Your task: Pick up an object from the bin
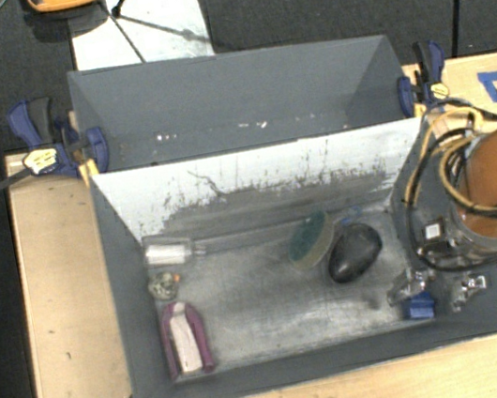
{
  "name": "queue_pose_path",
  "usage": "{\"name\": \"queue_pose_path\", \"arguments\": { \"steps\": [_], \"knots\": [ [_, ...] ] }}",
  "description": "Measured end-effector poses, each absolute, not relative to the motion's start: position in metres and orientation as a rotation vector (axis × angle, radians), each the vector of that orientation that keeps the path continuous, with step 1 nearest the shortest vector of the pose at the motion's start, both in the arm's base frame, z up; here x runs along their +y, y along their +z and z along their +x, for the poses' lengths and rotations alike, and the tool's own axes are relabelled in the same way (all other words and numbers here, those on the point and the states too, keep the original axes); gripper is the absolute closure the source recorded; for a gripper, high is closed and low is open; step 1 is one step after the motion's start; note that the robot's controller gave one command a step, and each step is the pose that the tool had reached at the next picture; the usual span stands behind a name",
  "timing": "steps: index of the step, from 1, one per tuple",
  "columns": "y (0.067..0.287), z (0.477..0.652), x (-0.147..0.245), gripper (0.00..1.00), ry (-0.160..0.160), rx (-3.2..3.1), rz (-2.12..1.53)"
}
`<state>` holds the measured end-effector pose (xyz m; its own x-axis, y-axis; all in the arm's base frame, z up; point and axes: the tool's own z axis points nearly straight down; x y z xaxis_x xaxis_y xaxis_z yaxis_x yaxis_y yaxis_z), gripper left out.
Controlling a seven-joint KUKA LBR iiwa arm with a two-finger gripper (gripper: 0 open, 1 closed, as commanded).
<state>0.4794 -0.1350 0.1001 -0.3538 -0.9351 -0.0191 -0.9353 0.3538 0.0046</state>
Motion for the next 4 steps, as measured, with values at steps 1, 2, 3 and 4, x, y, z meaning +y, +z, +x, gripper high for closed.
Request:
{"name": "queue_pose_path", "arguments": {
  "steps": [1, 2, 3, 4],
  "knots": [
    [0.099, 0.484, -0.135, 0.00, 0.043, 2.469, -1.928],
    [0.083, 0.490, -0.129, 0.00, 0.028, 2.323, -2.077],
    [0.083, 0.490, -0.128, 0.00, 0.029, 2.262, -2.142],
    [0.083, 0.489, -0.139, 1.00, 0.013, 2.285, -2.139]
  ]
}}
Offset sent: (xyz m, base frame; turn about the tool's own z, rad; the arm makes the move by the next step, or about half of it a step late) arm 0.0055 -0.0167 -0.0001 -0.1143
